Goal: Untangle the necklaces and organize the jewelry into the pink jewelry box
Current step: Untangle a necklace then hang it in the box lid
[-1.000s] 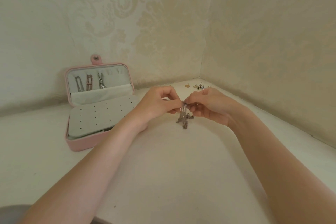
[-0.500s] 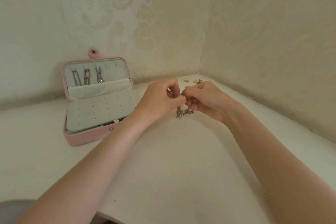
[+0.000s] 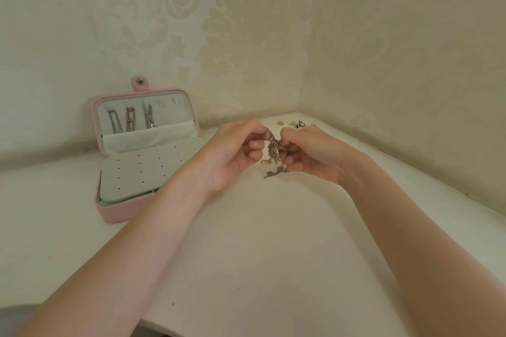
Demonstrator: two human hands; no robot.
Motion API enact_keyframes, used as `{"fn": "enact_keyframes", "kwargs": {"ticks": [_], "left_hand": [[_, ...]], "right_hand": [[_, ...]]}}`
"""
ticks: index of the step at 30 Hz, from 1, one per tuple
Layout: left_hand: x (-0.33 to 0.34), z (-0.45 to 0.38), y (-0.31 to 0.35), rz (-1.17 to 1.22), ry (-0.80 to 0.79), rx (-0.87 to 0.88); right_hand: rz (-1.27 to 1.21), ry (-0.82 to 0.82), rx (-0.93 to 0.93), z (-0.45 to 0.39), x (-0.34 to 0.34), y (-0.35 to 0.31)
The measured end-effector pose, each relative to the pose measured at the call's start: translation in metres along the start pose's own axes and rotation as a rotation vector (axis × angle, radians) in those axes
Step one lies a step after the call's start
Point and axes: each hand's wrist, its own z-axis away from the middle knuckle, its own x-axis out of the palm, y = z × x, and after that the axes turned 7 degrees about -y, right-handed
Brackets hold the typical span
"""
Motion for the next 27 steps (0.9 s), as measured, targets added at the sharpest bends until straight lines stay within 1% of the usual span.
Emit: {"fn": "enact_keyframes", "kwargs": {"ticks": [2, 4, 7, 13, 15, 18, 22, 25, 27], "left_hand": [[-0.001, 0.003, 0.002, 0.02, -0.062, -0.047], [-0.003, 0.004, 0.002, -0.124, -0.078, -0.062], [-0.003, 0.004, -0.003, -0.424, -0.022, -0.053], [0.0, 0.001, -0.01, -0.563, 0.101, 0.011], [-0.001, 0.001, -0.009, -0.511, 0.113, 0.067], [-0.005, 0.001, -0.002, -0.357, 0.149, 0.161], [-0.005, 0.003, 0.005, -0.188, 0.134, 0.284], [-0.006, 0.005, 0.01, -0.083, 0.077, 0.359], [-0.008, 0.005, 0.012, -0.089, 0.059, 0.382]], "right_hand": [[-0.029, 0.053, -0.007, -0.001, -0.001, 0.001], [-0.117, 0.113, -0.034, -0.001, -0.003, 0.001], [-0.322, 0.129, -0.096, -0.001, -0.005, -0.001], [-0.418, 0.083, -0.16, -0.004, 0.003, -0.001], [-0.459, 0.091, -0.16, -0.003, 0.002, -0.001], [-0.473, 0.081, -0.141, -0.001, -0.002, 0.0], [-0.448, -0.015, -0.116, 0.002, -0.006, -0.001], [-0.266, -0.099, -0.147, 0.004, -0.009, 0.0], [-0.078, -0.139, -0.185, 0.006, -0.01, 0.001]]}}
